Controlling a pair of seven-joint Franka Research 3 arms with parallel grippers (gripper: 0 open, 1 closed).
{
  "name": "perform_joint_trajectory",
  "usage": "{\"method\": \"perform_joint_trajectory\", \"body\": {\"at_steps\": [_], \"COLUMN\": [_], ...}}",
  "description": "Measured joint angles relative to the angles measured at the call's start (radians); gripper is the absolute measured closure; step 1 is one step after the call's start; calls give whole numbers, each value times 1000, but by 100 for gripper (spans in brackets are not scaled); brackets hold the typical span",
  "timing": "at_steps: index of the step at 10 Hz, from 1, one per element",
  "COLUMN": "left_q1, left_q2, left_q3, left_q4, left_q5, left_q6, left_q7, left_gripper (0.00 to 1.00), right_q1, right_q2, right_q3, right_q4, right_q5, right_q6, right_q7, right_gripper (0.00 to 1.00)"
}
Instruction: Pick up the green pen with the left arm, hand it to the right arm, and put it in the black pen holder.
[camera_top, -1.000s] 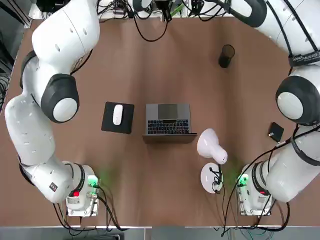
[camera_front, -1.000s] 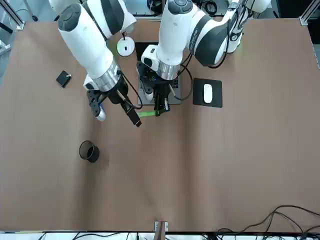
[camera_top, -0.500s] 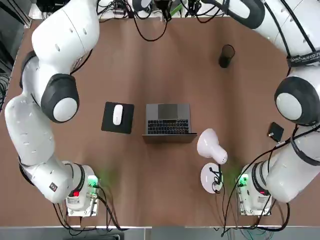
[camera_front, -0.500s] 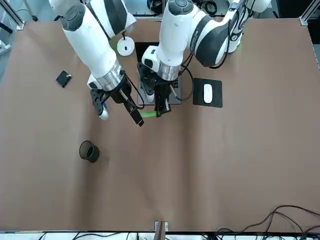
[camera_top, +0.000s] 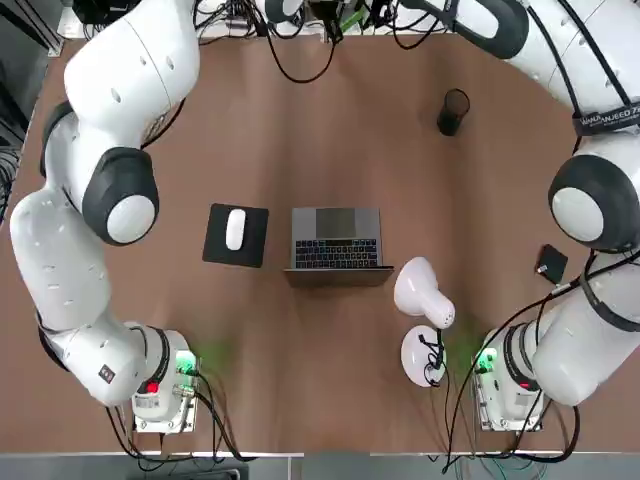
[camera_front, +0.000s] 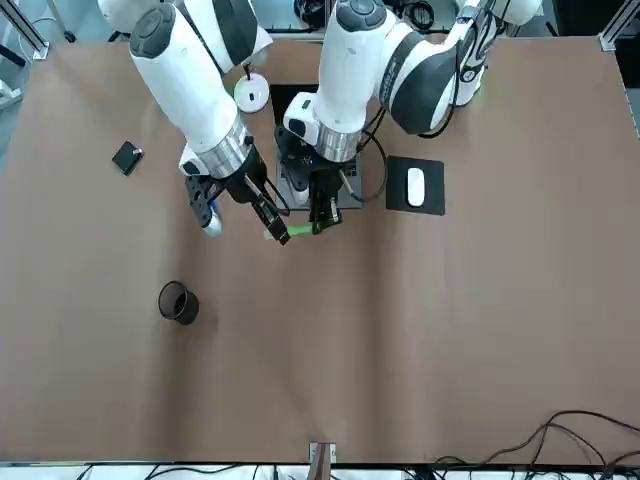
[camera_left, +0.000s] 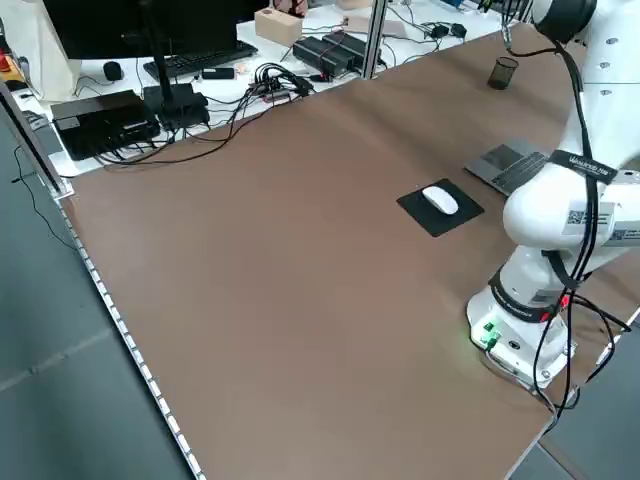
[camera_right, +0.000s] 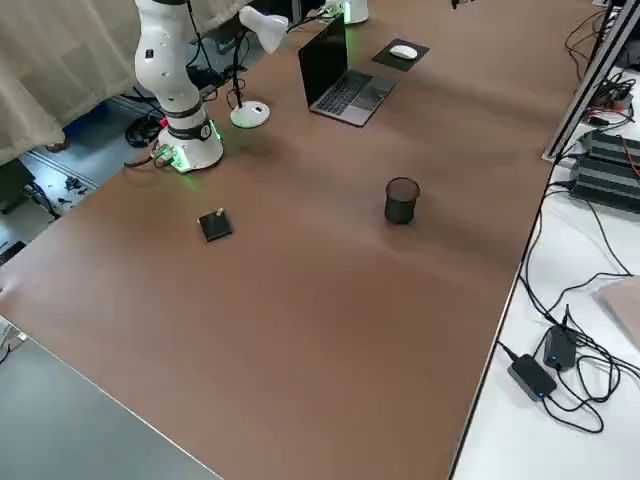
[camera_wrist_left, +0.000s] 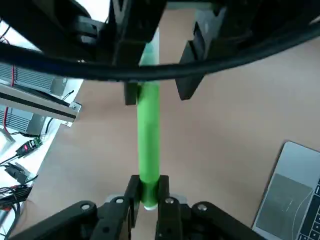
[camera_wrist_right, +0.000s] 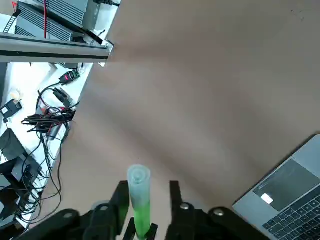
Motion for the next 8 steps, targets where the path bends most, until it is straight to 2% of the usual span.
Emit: {"method": "perform_joint_trajectory", "body": {"at_steps": [3,5,6,8], "left_q1": [-2,-3,-3,-2], "left_q2": [1,0,1,0], "left_q3": [0,0,1,3], "left_q4": [-1,0,0,1], "left_q5": [0,12,24,31], "left_q6": [-1,-1,-1,0], "left_q7": [1,-8,-8,-8], "left_gripper": [82,80,66,58], "right_q1": [0,1,2,3], "right_q2": [1,4,4,4], "right_q3": [0,1,1,0], "right_q4": [5,11,11,12], "right_q5": [1,1,1,1], "right_q6": [10,16,13,12], "right_q7": [0,5,5,5], "right_gripper": [79,82,82,82]}}
